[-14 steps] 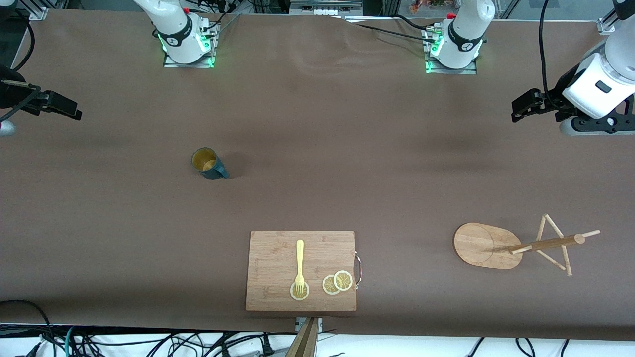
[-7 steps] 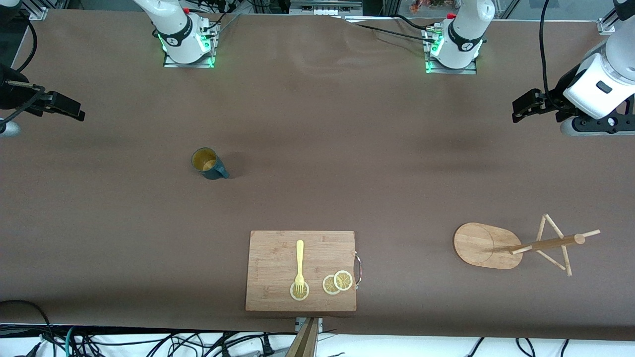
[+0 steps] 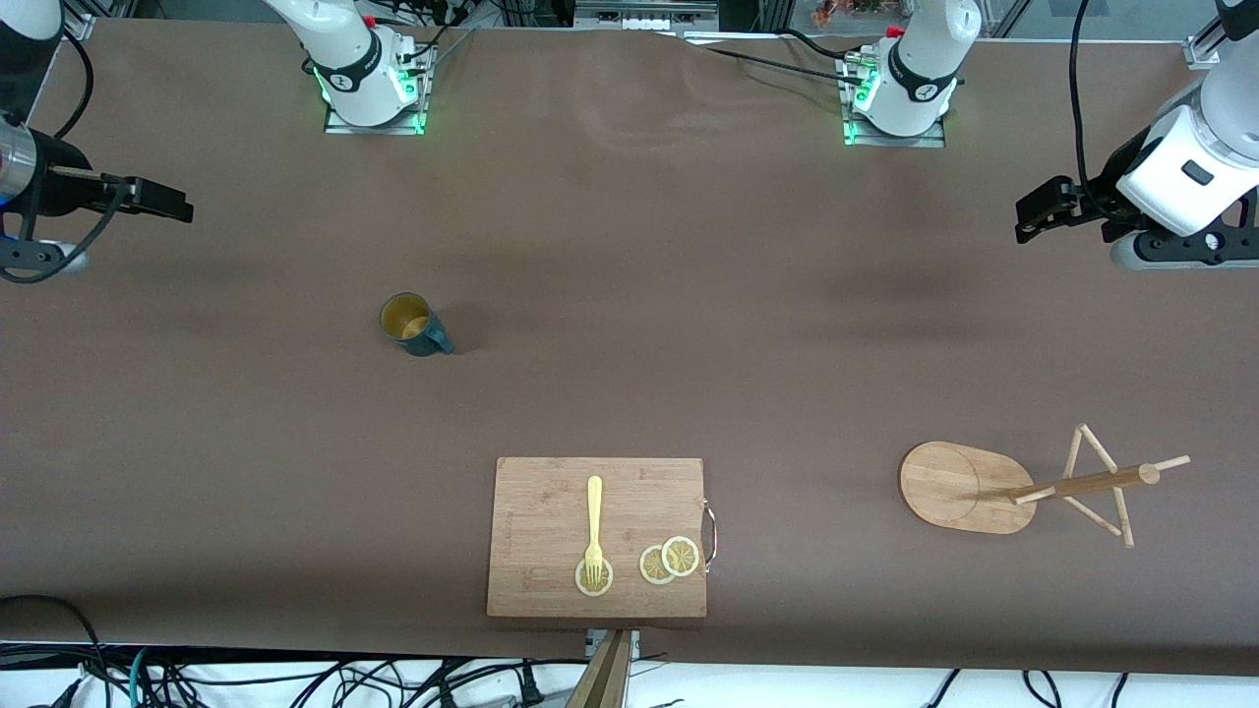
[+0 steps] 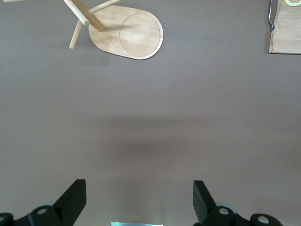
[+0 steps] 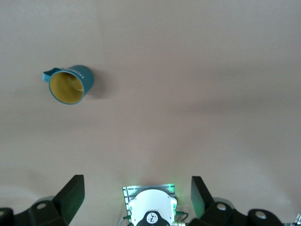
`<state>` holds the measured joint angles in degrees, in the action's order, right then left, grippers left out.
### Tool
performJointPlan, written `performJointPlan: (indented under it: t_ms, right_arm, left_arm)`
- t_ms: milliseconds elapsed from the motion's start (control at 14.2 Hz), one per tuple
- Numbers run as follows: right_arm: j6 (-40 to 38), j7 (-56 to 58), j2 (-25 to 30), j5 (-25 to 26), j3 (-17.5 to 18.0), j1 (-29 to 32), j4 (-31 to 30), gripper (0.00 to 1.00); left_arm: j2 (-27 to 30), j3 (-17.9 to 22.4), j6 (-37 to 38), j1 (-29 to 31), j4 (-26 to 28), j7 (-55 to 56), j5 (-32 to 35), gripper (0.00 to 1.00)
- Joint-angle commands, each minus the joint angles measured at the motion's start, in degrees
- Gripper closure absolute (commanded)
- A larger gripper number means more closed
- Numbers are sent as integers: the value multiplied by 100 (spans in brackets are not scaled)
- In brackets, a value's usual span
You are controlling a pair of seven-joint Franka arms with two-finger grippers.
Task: Pass cup and hang on rack
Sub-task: 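Reach the right gripper down to the teal mug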
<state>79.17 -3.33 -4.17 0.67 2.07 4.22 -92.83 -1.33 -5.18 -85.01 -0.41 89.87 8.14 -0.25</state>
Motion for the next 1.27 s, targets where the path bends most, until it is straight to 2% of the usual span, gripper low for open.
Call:
performJointPlan:
  t_ms: [0, 141, 283, 495, 777, 919, 989, 1131, 1201]
  right_arm:
    - [-112, 69, -356, -85, -75, 0, 178, 0]
    - [-182, -114, -295, -76, -23, -166, 99, 0]
    - [-131, -867, -277, -128, -22, -290, -32, 0]
    - [263, -1860, -199, -155, 206, -299, -347, 2]
    - [2272, -3846, 380, -155, 846, -299, -1900, 1]
    - [3450, -4358, 653, -155, 1136, -299, -2779, 2]
    - [3813, -4508, 715, -146, 1147, -299, -3062, 2]
    - [4280, -4527, 821, -146, 1147, -299, -3537, 13]
    - [4639, -4571, 821, -138, 1138, -299, -3731, 14]
  left_arm:
    - [-17, -1, 81, 15, -75, -6, -19, 0]
    - [-17, -10, 81, 15, -75, -6, -19, 0]
    - [-17, -10, 81, 15, -75, -6, -19, 0]
    - [-17, -1, 81, 15, -75, -6, -10, 0]
    - [-25, -1, 81, 6, -75, -6, -10, 0]
    - [-25, -1, 72, 6, -75, -6, -10, 0]
    - [-25, -1, 72, 6, -75, -6, -10, 0]
    - [-25, -10, 72, 6, -84, -6, -10, 0]
    - [-25, -10, 72, 6, -84, -6, -10, 0]
